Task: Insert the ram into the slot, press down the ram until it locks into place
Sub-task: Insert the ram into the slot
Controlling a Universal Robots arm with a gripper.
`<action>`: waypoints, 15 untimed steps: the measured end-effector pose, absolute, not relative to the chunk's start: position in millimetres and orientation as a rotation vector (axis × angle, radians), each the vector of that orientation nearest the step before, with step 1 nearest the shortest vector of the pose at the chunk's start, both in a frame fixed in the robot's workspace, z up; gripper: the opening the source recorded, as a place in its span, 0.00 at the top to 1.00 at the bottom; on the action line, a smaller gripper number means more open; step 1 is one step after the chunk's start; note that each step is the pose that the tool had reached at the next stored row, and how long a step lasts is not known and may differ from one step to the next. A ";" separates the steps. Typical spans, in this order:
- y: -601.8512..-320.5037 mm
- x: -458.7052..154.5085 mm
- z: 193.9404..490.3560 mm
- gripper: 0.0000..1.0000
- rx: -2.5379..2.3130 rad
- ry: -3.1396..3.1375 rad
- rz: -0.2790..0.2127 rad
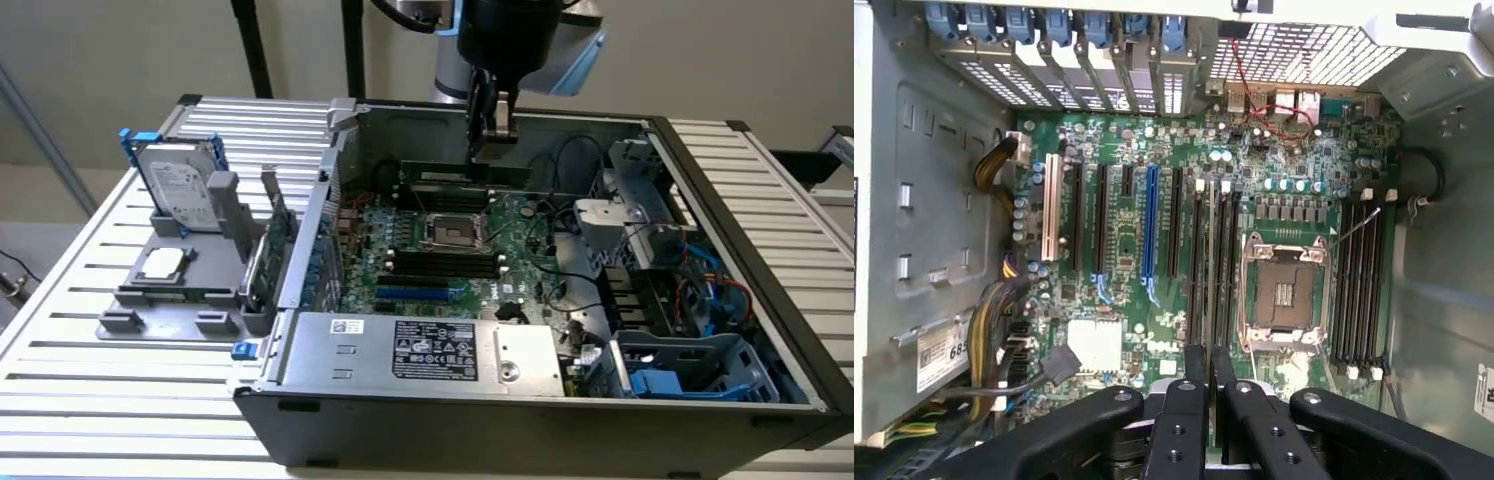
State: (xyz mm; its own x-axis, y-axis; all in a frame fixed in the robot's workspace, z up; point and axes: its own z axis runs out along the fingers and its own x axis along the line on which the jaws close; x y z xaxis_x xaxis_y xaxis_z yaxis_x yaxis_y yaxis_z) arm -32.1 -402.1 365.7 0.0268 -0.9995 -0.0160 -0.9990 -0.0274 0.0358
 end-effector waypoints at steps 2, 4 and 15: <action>-399.0 -36.4 362.1 0.87 2.241 -2.181 -0.057; -395.7 -39.2 358.4 0.87 2.241 -2.181 -0.056; -387.8 -38.9 338.4 0.87 2.213 -2.209 -0.057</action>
